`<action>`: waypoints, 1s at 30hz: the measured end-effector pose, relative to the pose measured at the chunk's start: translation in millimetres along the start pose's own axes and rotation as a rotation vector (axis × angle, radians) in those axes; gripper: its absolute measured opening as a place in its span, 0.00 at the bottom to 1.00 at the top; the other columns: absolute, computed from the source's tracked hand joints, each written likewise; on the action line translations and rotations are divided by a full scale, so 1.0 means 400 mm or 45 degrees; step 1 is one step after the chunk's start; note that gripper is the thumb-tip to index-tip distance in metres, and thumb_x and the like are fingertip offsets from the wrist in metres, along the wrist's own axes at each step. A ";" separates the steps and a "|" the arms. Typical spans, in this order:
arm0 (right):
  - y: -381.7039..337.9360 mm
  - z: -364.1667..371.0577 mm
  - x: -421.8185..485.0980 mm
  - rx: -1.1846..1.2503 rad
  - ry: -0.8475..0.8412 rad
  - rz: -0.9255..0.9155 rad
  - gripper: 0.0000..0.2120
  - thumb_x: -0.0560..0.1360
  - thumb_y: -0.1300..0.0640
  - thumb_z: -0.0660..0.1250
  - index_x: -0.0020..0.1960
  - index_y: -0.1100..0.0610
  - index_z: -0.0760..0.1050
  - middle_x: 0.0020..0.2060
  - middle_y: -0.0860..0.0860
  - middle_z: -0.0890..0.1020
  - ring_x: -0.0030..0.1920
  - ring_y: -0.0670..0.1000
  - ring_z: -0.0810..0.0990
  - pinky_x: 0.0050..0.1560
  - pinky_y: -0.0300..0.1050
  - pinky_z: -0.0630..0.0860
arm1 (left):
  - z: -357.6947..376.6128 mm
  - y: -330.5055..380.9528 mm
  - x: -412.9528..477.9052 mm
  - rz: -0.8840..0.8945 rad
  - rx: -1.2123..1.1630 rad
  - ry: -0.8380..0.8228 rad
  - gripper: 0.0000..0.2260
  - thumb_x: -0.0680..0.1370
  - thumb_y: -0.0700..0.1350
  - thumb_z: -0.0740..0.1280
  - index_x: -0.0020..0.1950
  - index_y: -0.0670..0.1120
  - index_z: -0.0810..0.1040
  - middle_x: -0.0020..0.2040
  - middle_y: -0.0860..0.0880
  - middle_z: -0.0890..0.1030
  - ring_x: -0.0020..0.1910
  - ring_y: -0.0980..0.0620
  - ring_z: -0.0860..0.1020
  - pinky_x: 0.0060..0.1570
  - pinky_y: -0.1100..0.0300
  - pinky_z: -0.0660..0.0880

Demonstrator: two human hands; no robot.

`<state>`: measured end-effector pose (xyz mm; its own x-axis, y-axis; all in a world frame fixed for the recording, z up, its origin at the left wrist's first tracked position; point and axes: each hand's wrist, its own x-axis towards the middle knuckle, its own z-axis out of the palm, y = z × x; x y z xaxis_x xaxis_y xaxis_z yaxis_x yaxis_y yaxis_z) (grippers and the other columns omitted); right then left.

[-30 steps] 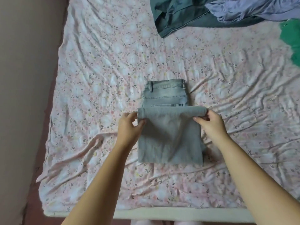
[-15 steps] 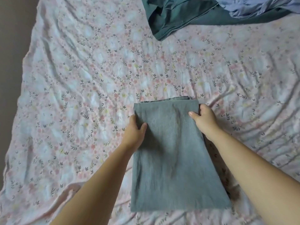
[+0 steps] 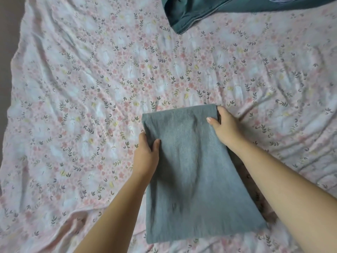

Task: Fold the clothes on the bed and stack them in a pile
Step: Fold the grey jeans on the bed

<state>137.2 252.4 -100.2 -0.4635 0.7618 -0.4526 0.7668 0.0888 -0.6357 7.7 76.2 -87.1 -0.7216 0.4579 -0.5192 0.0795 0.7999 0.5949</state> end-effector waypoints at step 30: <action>0.231 0.255 -0.433 -0.989 0.179 -0.731 0.26 0.75 0.47 0.53 0.72 0.52 0.60 0.72 0.51 0.63 0.72 0.50 0.60 0.70 0.56 0.51 | 0.142 -0.270 -0.260 0.691 0.980 0.247 0.23 0.76 0.52 0.55 0.71 0.49 0.63 0.72 0.43 0.65 0.72 0.45 0.60 0.61 0.35 0.61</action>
<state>242.9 63.3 -144.3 -0.8395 0.5356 -0.0916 0.5433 0.8303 -0.1242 113.3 -35.7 -132.2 -0.5494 0.8237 -0.1399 0.8159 0.5650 0.1227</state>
